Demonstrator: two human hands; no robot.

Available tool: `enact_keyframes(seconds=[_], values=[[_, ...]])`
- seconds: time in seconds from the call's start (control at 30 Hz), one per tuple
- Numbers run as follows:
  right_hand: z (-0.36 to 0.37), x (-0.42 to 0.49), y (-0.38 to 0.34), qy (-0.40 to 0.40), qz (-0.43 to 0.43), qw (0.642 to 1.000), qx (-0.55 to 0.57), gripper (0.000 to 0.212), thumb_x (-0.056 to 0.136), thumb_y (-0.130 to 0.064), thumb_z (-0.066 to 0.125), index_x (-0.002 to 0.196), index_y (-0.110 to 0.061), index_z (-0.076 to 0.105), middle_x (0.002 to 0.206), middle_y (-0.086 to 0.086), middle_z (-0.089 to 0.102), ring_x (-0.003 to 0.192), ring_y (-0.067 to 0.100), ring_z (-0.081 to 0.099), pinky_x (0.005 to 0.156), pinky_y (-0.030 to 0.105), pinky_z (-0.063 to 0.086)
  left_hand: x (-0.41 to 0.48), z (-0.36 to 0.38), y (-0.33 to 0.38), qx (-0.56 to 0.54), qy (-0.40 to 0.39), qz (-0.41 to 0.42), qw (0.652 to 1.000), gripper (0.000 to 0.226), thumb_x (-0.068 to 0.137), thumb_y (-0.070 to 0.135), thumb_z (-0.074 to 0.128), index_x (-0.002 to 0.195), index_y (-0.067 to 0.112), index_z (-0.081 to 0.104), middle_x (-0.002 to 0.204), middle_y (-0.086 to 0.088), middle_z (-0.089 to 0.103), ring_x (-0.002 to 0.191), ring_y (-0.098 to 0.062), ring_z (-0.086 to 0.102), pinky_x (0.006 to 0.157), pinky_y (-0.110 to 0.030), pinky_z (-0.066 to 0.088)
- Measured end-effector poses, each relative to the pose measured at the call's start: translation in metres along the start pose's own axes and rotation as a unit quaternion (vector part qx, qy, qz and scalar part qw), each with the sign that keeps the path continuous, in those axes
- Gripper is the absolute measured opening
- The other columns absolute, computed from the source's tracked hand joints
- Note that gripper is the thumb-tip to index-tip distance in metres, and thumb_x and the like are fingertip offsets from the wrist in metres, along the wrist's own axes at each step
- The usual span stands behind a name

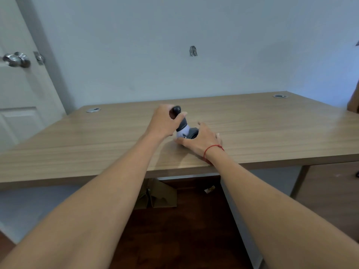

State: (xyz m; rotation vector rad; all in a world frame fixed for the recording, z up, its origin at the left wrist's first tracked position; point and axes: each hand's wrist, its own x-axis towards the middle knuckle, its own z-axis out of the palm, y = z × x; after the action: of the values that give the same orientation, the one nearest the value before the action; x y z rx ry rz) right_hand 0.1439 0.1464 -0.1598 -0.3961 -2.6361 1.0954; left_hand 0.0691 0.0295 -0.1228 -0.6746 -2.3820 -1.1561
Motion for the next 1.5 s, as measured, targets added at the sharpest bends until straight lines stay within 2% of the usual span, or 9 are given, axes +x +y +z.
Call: enact_keyframes(seconds=[0.17, 0.27, 0.47, 0.7, 0.83, 1.0, 1.17, 1.33, 1.5], values=[[-0.005, -0.007, -0.004, -0.015, -0.008, 1.0, -0.008, 0.096, 0.078, -0.062, 0.066, 0.151, -0.014, 0.027, 0.148, 0.006, 0.048, 0.14, 0.031, 0.036, 0.119, 0.047, 0.023, 0.003, -0.005, -0.01, 0.03, -0.016, -0.037, 0.999, 0.042, 0.086, 0.029, 0.066, 0.063, -0.001, 0.049, 0.057, -0.009, 0.045, 0.052, -0.03, 0.054, 0.048, -0.035, 0.049], [-0.005, -0.009, -0.005, -0.024, -0.017, 1.0, -0.012, 0.089, 0.081, -0.059, 0.062, 0.15, -0.014, 0.03, 0.145, 0.005, 0.05, 0.138, 0.03, 0.038, 0.119, 0.046, 0.024, -0.003, 0.0, -0.005, -0.053, 0.038, -0.052, 0.997, 0.043, 0.088, 0.029, 0.065, 0.076, -0.011, 0.056, 0.061, -0.01, 0.049, 0.052, -0.024, 0.049, 0.035, -0.024, 0.047], [-0.005, -0.008, -0.003, -0.033, -0.024, 0.999, -0.006, 0.091, 0.08, -0.058, 0.063, 0.151, -0.014, 0.029, 0.15, 0.006, 0.046, 0.14, 0.03, 0.038, 0.119, 0.045, 0.024, -0.001, -0.003, -0.01, 0.016, -0.01, -0.054, 0.998, 0.047, 0.087, 0.032, 0.064, 0.058, 0.003, 0.043, 0.055, -0.007, 0.041, 0.057, -0.033, 0.051, 0.053, -0.042, 0.05], [-0.006, -0.008, -0.004, -0.031, -0.033, 0.999, -0.006, 0.091, 0.08, -0.059, 0.064, 0.152, -0.014, 0.028, 0.15, 0.006, 0.046, 0.14, 0.03, 0.039, 0.119, 0.045, 0.026, 0.001, -0.002, -0.005, 0.103, -0.03, -0.062, 0.992, 0.037, 0.088, 0.037, 0.062, 0.067, 0.01, 0.047, 0.069, -0.008, 0.051, 0.076, -0.038, 0.063, 0.06, -0.038, 0.045], [-0.007, -0.008, -0.003, -0.037, -0.041, 0.998, -0.011, 0.084, 0.082, -0.056, 0.063, 0.149, -0.017, 0.031, 0.143, 0.005, 0.052, 0.135, 0.031, 0.044, 0.114, 0.044, 0.031, 0.002, 0.003, 0.004, -0.013, 0.014, -0.035, 0.999, 0.036, 0.088, 0.034, 0.061, 0.067, 0.006, 0.054, 0.061, -0.006, 0.051, 0.056, -0.028, 0.054, 0.049, -0.04, 0.055], [-0.006, -0.004, 0.0, -0.053, -0.041, 0.998, 0.015, 0.093, 0.08, -0.057, 0.065, 0.154, -0.019, 0.023, 0.151, 0.004, 0.046, 0.14, 0.029, 0.04, 0.119, 0.046, 0.025, 0.002, 0.001, -0.002, 0.181, -0.064, -0.039, 0.981, 0.028, 0.09, 0.04, 0.056, 0.083, 0.013, 0.064, 0.081, -0.006, 0.06, 0.082, -0.03, 0.059, 0.067, -0.034, 0.046], [-0.004, -0.001, 0.001, -0.061, -0.039, 0.997, 0.005, 0.096, 0.079, -0.058, 0.064, 0.155, -0.022, 0.019, 0.151, 0.003, 0.046, 0.141, 0.029, 0.04, 0.119, 0.047, 0.026, 0.001, 0.003, -0.002, -0.015, 0.041, -0.028, 0.999, 0.035, 0.087, 0.035, 0.061, 0.068, 0.006, 0.059, 0.063, -0.012, 0.058, 0.074, -0.036, 0.064, 0.064, -0.047, 0.057], [-0.003, -0.002, 0.002, -0.059, -0.041, 0.997, 0.019, 0.097, 0.073, -0.061, 0.067, 0.152, -0.022, 0.026, 0.148, 0.004, 0.047, 0.135, 0.032, 0.044, 0.111, 0.047, 0.037, -0.003, 0.003, -0.02, 0.127, -0.028, -0.024, 0.991, 0.031, 0.09, 0.038, 0.057, 0.069, 0.017, 0.048, 0.071, -0.008, 0.057, 0.082, -0.037, 0.062, 0.065, -0.033, 0.044], [-0.002, 0.0, 0.002, -0.06, -0.041, 0.997, 0.003, 0.096, 0.074, -0.061, 0.067, 0.152, -0.023, 0.026, 0.148, 0.003, 0.048, 0.135, 0.032, 0.045, 0.111, 0.047, 0.037, -0.002, 0.003, -0.005, 0.007, 0.075, 0.012, 0.997, 0.036, 0.09, 0.034, 0.059, 0.063, 0.013, 0.048, 0.055, -0.003, 0.047, 0.059, -0.033, 0.055, 0.057, -0.035, 0.042]])
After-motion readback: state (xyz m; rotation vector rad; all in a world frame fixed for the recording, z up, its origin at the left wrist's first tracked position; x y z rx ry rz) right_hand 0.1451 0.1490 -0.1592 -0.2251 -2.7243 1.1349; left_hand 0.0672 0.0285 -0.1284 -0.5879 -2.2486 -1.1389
